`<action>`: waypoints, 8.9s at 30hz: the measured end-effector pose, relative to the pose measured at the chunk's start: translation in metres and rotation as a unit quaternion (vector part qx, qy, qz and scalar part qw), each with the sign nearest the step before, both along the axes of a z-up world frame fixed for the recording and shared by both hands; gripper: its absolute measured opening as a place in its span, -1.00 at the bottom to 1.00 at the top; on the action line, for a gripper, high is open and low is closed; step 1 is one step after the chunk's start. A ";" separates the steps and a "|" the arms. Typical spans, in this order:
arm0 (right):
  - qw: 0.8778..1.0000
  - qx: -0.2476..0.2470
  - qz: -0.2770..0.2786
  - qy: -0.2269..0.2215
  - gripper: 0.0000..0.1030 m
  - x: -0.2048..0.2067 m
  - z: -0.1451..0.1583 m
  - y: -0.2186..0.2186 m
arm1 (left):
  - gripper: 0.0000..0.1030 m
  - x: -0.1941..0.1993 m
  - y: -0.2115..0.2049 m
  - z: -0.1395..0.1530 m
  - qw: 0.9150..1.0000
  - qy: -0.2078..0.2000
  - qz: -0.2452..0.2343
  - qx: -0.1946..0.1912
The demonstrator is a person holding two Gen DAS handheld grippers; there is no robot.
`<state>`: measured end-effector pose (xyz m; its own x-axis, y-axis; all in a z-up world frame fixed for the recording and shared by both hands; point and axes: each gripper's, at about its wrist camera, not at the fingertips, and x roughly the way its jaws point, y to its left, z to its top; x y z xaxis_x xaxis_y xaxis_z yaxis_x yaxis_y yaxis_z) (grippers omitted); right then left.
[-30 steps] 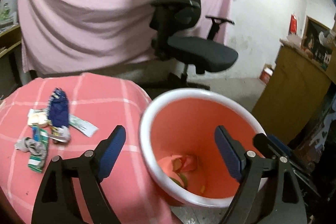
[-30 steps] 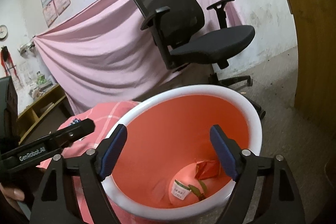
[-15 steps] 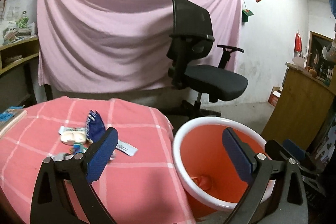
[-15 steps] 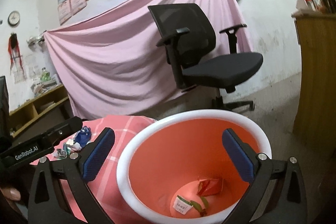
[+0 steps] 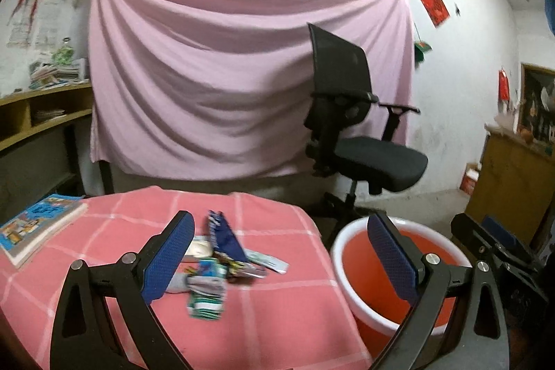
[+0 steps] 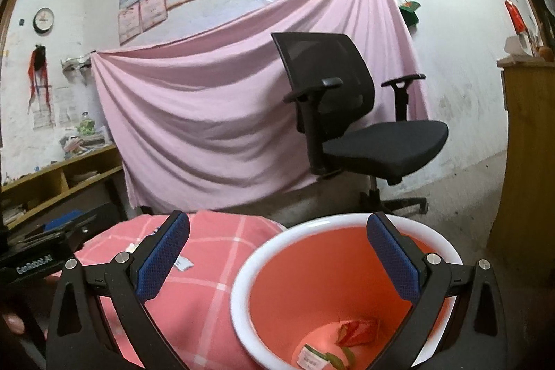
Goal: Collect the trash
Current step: 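Withdraw both open tools from the bucket back toward the table, then move left tool toward grey tube while right tool approaches blue wrapper, then close left tool on grey foil tube while right tool grasps green-white carton, then lift both held items and carry them over the orange bucket, then open left tool to drop foil tube while right tool releases carton, then move both open tools from the bucket back over the table trash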
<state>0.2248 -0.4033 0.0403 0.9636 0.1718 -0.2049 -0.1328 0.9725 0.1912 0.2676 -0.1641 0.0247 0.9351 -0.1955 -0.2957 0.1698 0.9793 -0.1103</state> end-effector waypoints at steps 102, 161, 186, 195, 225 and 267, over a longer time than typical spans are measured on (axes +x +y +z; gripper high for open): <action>0.949 -0.079 0.178 0.249 0.04 0.090 -0.048 0.184 | -0.77 0.066 0.146 -0.058 0.968 0.242 -0.058 -0.040; 1.000 0.007 0.017 -0.010 -0.57 -0.013 0.009 -0.033 | -0.76 0.001 -0.055 0.028 0.993 0.045 -0.103 -0.022; 0.985 0.081 -0.011 0.152 -0.55 0.023 -0.037 -0.076 | -0.76 0.050 -0.121 -0.027 0.973 0.195 -0.125 0.015; 0.979 0.084 -0.006 0.188 -0.54 0.029 -0.051 -0.076 | -0.75 0.061 -0.124 -0.035 0.966 0.219 -0.137 0.014; 0.995 0.068 -0.011 0.070 0.52 0.017 -0.004 -0.048 | -0.08 0.033 -0.052 0.007 0.988 0.130 -0.080 -0.009; 0.991 -0.078 0.068 -0.089 1.00 0.020 0.020 0.145 | 0.94 -0.019 0.157 0.010 0.993 -0.075 0.083 -0.036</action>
<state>0.2450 -0.2579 0.0600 0.9570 0.2822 -0.0674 -0.2827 0.9592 0.0021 0.2486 -0.0067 0.0349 0.9887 -0.0504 -0.1410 0.0266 0.9857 -0.1663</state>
